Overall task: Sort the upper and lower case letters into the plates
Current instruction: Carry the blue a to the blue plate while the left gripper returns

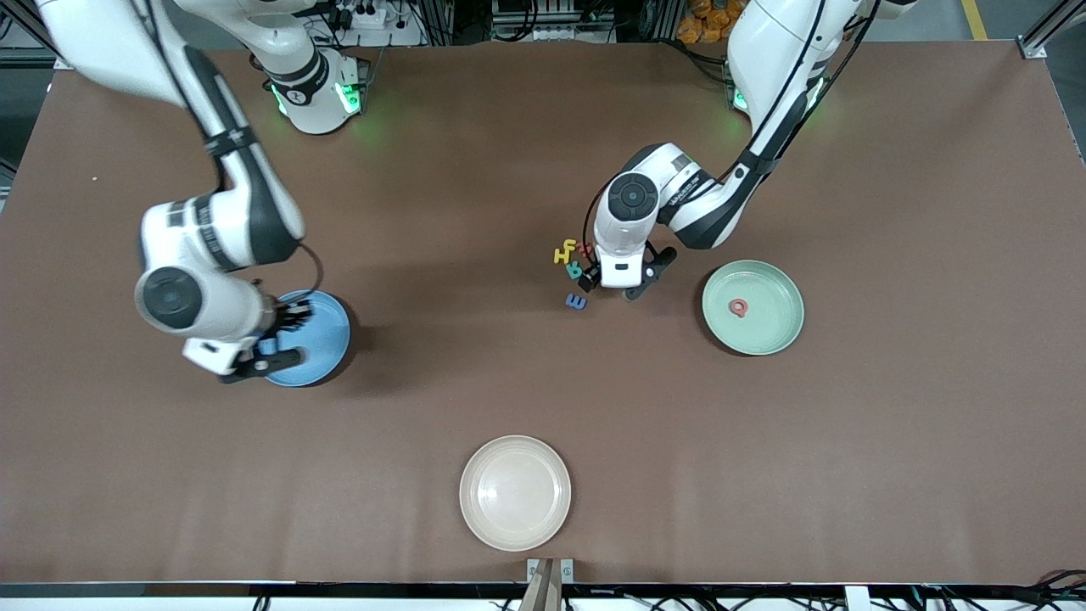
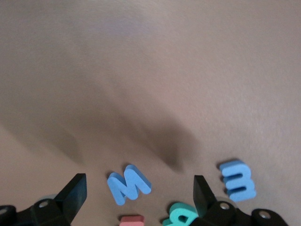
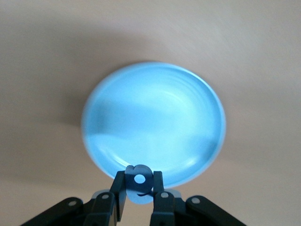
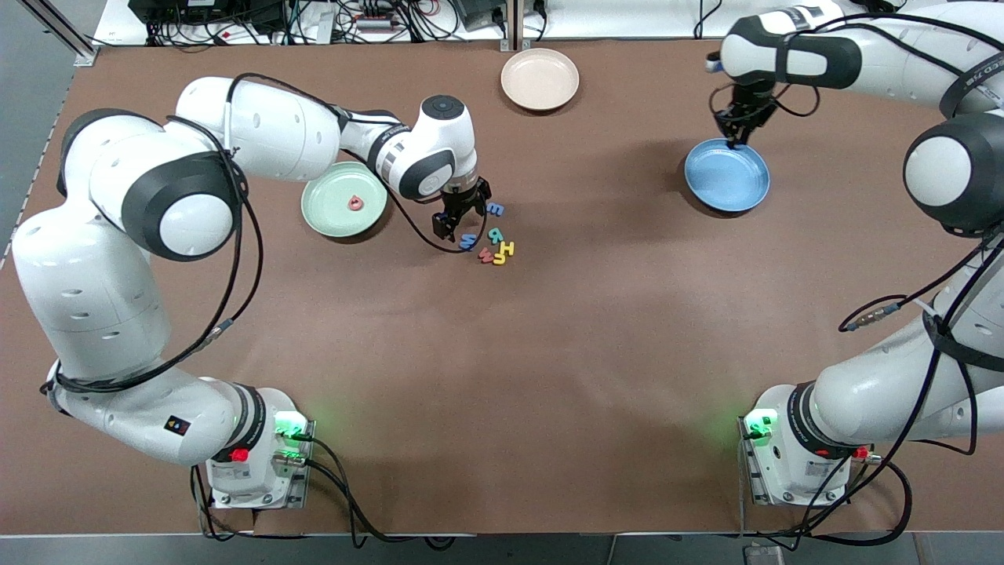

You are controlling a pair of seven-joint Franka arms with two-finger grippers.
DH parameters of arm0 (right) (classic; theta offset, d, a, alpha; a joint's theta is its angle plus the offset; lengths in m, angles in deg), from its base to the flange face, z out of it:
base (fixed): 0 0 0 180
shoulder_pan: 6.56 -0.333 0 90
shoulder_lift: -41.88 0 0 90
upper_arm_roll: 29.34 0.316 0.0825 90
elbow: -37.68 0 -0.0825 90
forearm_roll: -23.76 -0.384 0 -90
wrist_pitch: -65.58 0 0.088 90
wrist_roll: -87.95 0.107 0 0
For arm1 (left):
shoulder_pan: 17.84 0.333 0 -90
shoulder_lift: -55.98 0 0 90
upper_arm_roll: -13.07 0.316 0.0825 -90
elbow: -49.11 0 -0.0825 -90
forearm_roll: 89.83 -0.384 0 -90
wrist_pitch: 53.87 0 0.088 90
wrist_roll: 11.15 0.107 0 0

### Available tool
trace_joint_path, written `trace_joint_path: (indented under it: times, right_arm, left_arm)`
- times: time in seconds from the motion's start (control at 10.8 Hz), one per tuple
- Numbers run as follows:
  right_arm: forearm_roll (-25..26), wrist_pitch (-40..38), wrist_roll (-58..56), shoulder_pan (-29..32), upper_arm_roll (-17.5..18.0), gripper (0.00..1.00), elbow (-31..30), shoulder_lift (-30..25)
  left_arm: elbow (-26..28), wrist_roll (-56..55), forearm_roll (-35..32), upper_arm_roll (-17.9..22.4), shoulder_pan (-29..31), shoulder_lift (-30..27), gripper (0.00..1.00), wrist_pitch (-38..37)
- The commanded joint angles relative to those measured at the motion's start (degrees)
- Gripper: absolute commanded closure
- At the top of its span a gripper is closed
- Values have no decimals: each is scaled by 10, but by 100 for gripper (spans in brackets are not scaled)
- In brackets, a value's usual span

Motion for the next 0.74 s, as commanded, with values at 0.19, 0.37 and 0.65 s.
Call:
trace_joint_path:
  times: [0.19,0.37,0.65]
  right_arm:
    - [-11,38,-6,-5,-27,100,-6,47]
    - [-11,66,-5,-6,-27,89,-6,62]
    - [-11,67,0,-11,-27,1,-1,63]
  left_arm:
    - [-5,-125,6,6,23,-1,0,-1]
    - [-6,-177,5,6,19,-1,0,-2]
    - [-3,-222,5,6,0,4,0,-2]
